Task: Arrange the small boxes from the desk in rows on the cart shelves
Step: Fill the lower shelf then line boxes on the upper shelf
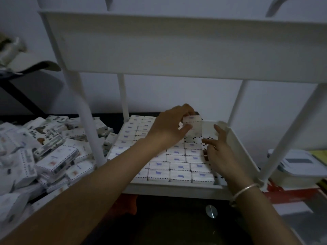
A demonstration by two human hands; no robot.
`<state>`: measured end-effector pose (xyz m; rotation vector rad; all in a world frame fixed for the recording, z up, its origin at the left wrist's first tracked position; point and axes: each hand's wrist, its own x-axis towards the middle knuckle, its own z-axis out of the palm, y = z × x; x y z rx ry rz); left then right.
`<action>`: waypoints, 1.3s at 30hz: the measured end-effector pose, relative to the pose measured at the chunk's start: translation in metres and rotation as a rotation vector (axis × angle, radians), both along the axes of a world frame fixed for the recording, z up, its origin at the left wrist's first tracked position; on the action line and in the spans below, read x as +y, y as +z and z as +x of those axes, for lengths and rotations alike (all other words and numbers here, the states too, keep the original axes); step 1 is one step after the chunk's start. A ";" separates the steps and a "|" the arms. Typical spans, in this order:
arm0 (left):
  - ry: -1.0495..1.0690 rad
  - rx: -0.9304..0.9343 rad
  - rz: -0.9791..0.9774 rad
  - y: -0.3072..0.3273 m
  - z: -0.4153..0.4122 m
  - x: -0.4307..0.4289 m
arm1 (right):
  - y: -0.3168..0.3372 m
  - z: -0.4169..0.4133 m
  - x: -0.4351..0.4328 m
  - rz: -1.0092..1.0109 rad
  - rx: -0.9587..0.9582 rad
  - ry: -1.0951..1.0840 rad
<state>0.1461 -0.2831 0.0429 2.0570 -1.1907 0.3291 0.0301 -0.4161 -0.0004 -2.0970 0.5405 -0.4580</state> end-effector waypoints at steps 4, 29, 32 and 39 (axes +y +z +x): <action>0.031 0.012 0.197 -0.012 0.003 -0.001 | -0.003 0.002 0.000 0.020 0.016 -0.016; 0.395 -0.118 -0.143 -0.025 -0.090 0.241 | 0.021 -0.018 0.177 -0.499 -0.488 0.471; 0.609 -0.141 -0.188 -0.032 -0.082 0.281 | 0.014 -0.004 0.216 -0.570 -0.434 0.600; 0.753 0.009 -0.120 -0.036 -0.058 0.338 | -0.002 0.050 0.268 -0.848 -0.373 0.502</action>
